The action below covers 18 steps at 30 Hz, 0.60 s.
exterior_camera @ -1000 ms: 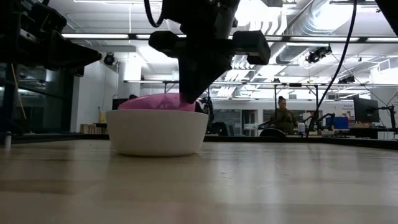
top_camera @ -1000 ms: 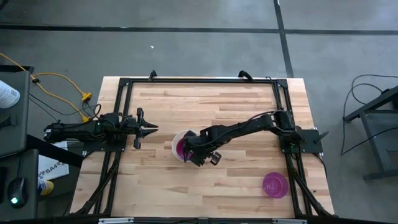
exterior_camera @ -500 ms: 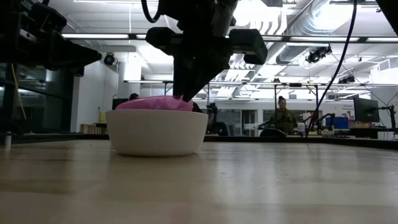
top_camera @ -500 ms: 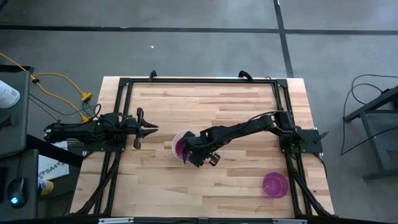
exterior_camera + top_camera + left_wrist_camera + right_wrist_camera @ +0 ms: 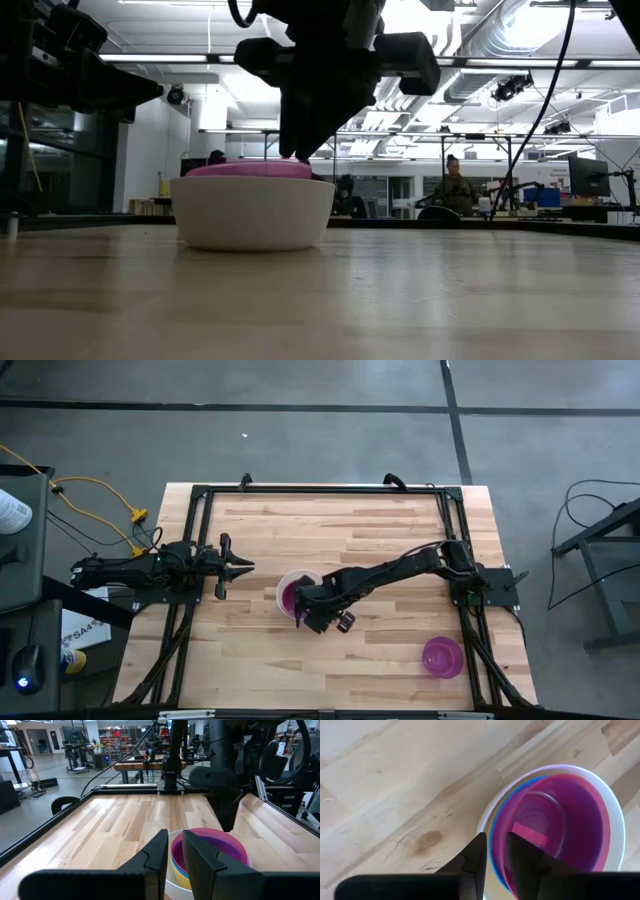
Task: Nest bowls inside each other
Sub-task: Stack the pink bowl on top of the blue bowl on the table, then stack the purple bowl on top of the pink bowl on the table
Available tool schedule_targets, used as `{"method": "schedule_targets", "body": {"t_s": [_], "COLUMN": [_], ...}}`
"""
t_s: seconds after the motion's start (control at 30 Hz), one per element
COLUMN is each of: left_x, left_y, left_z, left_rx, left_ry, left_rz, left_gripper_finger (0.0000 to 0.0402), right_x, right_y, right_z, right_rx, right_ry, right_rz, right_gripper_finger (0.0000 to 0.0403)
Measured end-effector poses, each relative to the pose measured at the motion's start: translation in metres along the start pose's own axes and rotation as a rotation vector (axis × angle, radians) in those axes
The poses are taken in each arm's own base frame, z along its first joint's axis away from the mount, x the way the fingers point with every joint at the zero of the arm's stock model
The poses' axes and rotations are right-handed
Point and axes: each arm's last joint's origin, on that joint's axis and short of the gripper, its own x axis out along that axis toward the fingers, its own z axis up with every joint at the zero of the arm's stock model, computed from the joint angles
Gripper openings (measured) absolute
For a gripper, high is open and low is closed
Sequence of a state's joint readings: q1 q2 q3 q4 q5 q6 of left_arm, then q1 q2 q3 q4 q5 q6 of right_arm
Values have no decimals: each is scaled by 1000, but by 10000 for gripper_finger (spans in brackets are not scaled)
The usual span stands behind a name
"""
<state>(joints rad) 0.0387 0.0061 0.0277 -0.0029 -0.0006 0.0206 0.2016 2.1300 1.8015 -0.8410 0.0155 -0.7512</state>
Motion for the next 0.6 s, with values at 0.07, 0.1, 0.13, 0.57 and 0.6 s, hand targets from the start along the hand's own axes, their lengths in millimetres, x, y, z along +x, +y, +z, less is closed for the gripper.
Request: {"method": "schedule_targets", "body": {"t_s": [0.07,0.1,0.13,0.57,0.6], "left_x": [0,0,0,0,0], "left_y": [0,0,0,0,0], "left_z": [0,0,0,0,0], "left_rx": [0,0,0,0,0], "left_ry": [0,0,0,0,0], "left_rz": [0,0,0,0,0], "left_gripper_finger": [58,58,58,58,58], "right_x": [0,0,0,0,0], "right_y": [1,1,1,-1,-2], "right_z": [1,1,1,1,1], "right_rx": [17,26,34,2,-4], "right_ry": [-16,-27,-33,-41,-43], "right_rz": [18,30,38,16,14], "right_gripper_finger": [68,68,68,68,68]}}
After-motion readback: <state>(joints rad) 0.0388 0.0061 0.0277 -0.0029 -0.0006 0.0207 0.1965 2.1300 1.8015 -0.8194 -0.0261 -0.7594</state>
